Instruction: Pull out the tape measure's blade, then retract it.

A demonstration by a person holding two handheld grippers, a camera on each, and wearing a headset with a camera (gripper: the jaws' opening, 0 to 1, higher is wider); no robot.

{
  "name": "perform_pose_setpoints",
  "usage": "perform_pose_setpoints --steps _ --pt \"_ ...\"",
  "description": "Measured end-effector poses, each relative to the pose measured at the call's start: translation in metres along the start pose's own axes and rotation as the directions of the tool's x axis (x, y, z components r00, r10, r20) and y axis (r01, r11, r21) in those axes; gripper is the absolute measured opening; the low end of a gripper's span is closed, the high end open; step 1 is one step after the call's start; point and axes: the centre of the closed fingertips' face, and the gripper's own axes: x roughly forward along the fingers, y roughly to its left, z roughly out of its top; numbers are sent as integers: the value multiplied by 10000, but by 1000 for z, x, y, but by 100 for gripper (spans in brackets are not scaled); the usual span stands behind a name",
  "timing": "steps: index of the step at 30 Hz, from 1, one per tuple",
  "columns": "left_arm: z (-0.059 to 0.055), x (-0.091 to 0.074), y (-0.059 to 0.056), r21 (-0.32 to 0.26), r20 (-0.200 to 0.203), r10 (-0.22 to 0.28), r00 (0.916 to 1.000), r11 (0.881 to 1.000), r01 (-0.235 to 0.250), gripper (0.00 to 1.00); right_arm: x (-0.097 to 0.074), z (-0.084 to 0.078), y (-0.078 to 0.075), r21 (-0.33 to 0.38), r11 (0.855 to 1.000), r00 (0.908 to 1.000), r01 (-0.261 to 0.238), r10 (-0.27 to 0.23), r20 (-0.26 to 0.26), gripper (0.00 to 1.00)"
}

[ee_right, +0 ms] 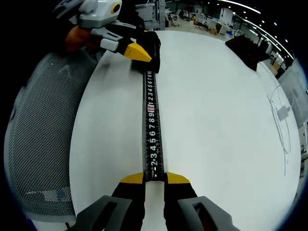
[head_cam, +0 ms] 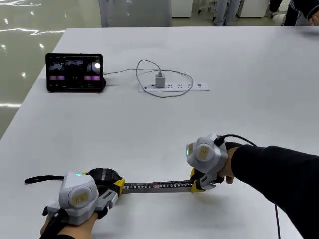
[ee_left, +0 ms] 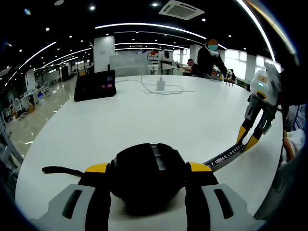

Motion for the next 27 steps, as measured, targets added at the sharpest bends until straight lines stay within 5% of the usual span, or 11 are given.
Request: perform_pose_setpoints --steps 27 --pt "0 -1 -1 -71 -46 -61 10000 10000 61 58 4 10 0 47 10000 10000 40 -40 -52 11"
